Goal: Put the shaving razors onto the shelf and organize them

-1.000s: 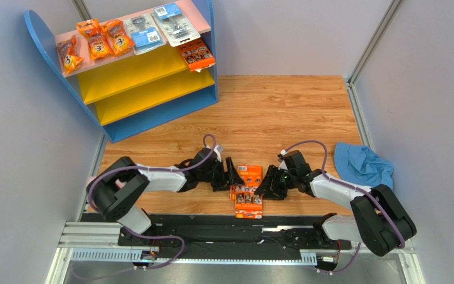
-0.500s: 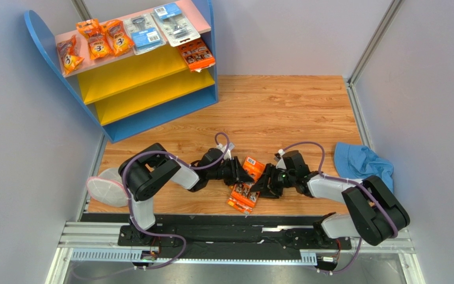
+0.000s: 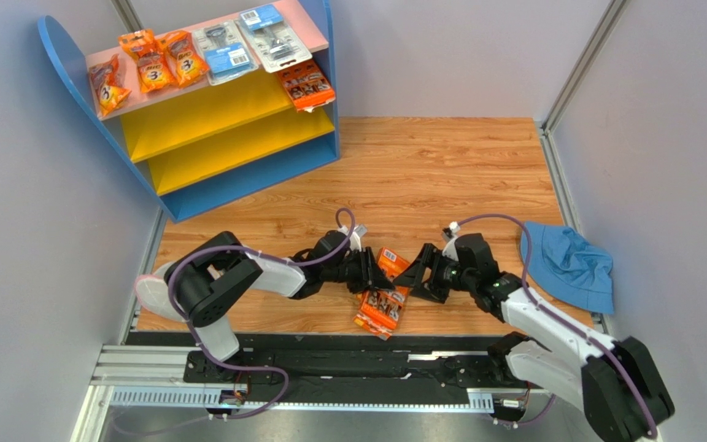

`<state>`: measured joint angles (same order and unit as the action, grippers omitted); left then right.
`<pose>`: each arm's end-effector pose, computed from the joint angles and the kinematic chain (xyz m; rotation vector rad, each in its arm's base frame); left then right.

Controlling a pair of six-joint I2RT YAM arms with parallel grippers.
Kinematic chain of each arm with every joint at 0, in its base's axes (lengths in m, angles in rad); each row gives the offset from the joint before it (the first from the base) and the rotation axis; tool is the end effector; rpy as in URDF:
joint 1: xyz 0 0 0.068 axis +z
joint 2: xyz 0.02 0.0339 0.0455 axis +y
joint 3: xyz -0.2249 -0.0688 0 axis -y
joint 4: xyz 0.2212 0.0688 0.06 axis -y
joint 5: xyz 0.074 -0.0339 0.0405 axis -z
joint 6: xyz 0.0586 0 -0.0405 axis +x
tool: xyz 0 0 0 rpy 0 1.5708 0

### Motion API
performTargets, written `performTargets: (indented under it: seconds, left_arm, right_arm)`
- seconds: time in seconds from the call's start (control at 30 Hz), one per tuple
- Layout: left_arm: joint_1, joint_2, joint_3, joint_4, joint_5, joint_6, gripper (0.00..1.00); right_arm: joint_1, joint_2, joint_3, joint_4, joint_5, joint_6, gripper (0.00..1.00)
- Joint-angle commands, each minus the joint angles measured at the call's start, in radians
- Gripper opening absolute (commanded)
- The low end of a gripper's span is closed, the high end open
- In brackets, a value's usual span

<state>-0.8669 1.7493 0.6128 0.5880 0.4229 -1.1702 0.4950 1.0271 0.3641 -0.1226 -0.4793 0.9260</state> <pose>0.1863 -0.2566 0.0930 -0.0810 2.5451 -1.4918 0.1667 0.1207 0.1280 0.2984 2.5911 1.1815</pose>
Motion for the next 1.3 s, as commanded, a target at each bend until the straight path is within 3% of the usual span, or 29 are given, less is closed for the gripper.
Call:
performTargets:
  seconds: [0.0,0.13,0.33,0.47,0.67,0.77,1.0,1.27]
  left_arm:
    - [0.028,-0.153,0.028,-0.088,-0.022,0.001,0.00]
    - [0.071,-0.260,0.027,-0.097,-0.065,-0.023,0.00]
    - [0.100,-0.370,0.050,-0.102,-0.153,-0.046,0.00]
    - [0.105,-0.376,0.091,-0.136,-0.165,-0.042,0.00]
    - [0.109,-0.335,0.091,-0.021,-0.125,-0.092,0.00]
    - [0.111,-0.317,0.093,0.030,-0.102,-0.105,0.00]
    - [0.111,-0.345,0.067,0.093,-0.105,-0.120,0.00]
    - [0.112,-0.450,0.016,0.099,-0.246,-0.123,0.00]
  right_arm:
    - [-0.001,-0.155,-0.005,0.007,0.031,0.066,0.77]
    - [-0.003,-0.286,-0.085,0.079,0.044,0.186,0.88]
    - [-0.003,-0.383,-0.198,0.294,0.038,0.362,0.88]
    - [-0.001,-0.398,-0.198,0.432,0.048,0.404,0.89]
    - [0.005,-0.322,-0.177,0.618,0.045,0.448,0.88]
    - [0.008,-0.234,-0.137,0.638,0.022,0.455,0.84]
    - [0.023,-0.122,-0.108,0.744,-0.005,0.476,0.63]
    - [0.042,-0.191,-0.137,0.767,0.045,0.496,0.64]
